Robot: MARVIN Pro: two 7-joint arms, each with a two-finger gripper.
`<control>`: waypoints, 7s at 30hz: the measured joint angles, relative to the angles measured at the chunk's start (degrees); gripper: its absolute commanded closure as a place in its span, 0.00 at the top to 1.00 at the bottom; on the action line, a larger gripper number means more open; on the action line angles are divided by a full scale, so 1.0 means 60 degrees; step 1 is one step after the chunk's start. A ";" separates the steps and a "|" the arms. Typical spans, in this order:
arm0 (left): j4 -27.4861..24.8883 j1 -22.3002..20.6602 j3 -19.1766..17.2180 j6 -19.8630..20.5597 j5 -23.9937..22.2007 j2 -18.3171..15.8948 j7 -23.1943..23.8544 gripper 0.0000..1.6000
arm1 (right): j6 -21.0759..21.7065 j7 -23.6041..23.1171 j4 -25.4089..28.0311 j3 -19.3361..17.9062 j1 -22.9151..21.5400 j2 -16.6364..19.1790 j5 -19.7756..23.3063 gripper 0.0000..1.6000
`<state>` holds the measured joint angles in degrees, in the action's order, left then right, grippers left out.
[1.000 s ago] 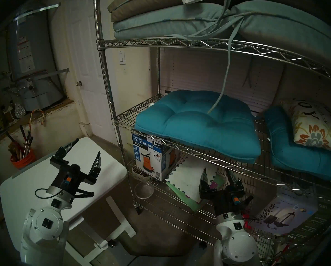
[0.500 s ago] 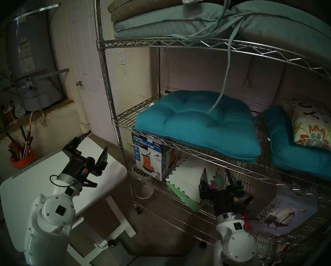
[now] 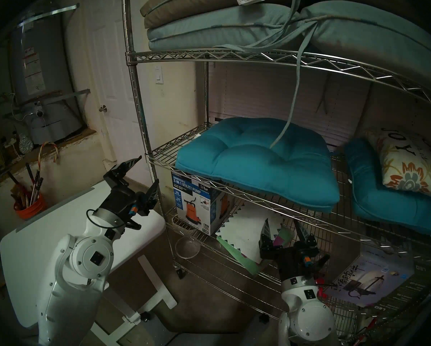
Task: Take cushion off the shelf
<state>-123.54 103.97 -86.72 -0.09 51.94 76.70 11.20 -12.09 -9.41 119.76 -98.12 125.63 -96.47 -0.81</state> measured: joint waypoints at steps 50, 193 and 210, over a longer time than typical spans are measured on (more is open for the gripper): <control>0.1547 -0.2751 0.1293 -0.0717 0.2404 -0.0866 0.0931 1.00 | 0.0001 0.0001 0.0001 0.0000 0.0001 -0.0001 0.0001 1.00; 0.1935 -0.2252 -0.1419 -0.2297 0.0722 -0.1413 0.1406 0.00 | 0.0002 0.0003 -0.0003 0.0000 0.0001 -0.0002 0.0003 1.00; 0.2142 -0.2098 -0.1397 -0.2448 0.0662 -0.1219 0.1215 0.00 | 0.0002 0.0003 0.0000 0.0000 0.0002 -0.0002 0.0002 1.00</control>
<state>-110.69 91.38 -95.10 -14.78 55.91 69.39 18.49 -12.08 -9.39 119.76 -98.12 125.64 -96.48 -0.80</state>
